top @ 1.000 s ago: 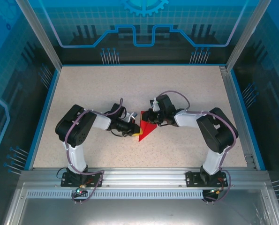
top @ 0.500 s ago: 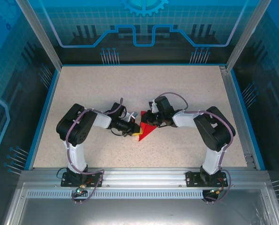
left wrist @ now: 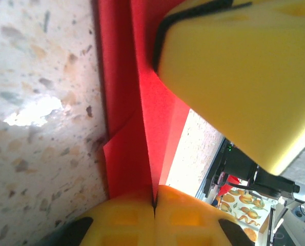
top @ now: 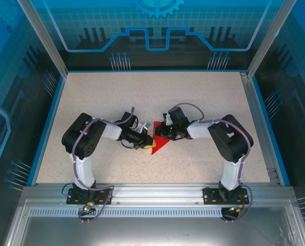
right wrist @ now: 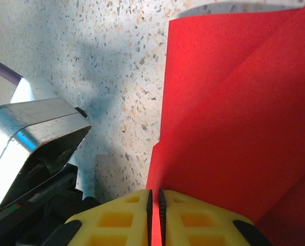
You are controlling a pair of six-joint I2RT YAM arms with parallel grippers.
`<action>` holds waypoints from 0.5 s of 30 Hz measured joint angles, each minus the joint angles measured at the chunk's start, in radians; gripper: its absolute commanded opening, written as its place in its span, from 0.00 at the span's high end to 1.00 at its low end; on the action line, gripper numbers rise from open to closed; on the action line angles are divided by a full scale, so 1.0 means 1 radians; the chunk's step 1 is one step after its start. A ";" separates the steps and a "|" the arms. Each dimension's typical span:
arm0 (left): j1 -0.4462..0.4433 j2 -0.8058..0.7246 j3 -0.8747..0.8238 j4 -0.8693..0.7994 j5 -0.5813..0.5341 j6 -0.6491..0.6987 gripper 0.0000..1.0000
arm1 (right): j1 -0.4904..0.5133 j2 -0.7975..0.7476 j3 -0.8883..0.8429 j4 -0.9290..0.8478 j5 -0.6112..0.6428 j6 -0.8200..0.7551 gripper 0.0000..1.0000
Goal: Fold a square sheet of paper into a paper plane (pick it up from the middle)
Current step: Fourth fold the wing at the center of the table.
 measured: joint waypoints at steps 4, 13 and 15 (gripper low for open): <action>0.000 0.001 0.002 -0.003 0.003 0.000 0.91 | 0.000 0.013 0.006 0.000 -0.002 0.000 0.85; 0.001 -0.010 0.000 0.006 0.018 -0.002 0.79 | -0.003 0.031 0.019 -0.005 -0.024 -0.008 0.86; -0.001 -0.016 -0.006 0.011 0.012 -0.004 0.79 | -0.003 0.033 0.021 -0.005 -0.027 -0.013 0.86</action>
